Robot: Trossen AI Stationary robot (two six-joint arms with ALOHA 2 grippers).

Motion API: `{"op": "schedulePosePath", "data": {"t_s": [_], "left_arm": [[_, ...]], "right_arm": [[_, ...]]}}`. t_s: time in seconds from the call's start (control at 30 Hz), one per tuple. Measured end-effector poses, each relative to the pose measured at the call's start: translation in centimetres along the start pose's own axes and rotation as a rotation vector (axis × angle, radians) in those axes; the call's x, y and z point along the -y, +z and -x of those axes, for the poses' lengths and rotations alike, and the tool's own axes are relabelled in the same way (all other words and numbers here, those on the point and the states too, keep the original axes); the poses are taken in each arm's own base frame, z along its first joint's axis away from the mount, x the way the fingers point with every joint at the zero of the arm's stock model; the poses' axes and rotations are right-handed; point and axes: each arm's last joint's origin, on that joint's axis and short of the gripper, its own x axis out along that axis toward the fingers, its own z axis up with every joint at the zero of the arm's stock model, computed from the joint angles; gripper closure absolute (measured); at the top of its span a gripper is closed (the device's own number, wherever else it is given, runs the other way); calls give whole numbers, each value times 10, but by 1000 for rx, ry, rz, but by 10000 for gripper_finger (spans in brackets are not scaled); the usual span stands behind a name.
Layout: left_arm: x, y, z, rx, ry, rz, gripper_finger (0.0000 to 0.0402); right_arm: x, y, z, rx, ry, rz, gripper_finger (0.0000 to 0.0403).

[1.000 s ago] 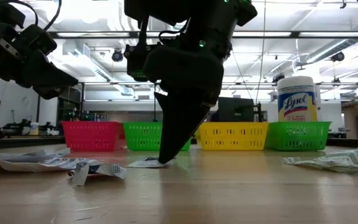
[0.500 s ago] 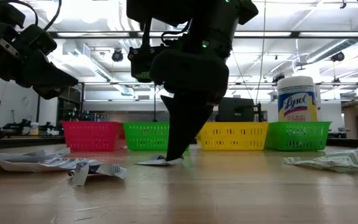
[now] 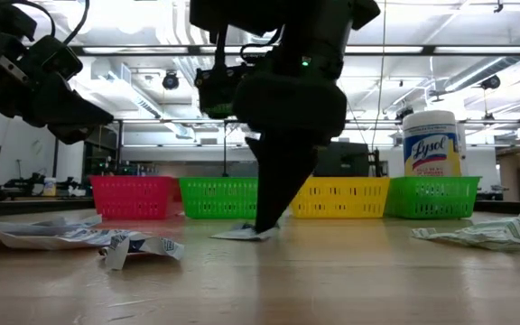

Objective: Pick & Place First Aid Supplies
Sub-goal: Put the blue alcohol pad into the right green bin

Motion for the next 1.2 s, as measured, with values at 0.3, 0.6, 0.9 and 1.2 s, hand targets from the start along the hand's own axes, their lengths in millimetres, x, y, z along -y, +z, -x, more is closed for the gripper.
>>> {"op": "schedulePosePath", "data": {"t_s": [0.3,0.6,0.9,1.2], "left_arm": [[0,0,0,0,0,3,401],[0,0,0,-3,0,34,401],[0,0,0,-6,-3,51,401],[0,0,0,-6,-3,51,401]], "right_arm": [[5,-1,23,7,-48,-2,394],[18,-13,49,-34,-262,-93,394],[34,-38,77,-170,-494,-334,394],[44,-57,94,-256,-658,-542,394]]}}
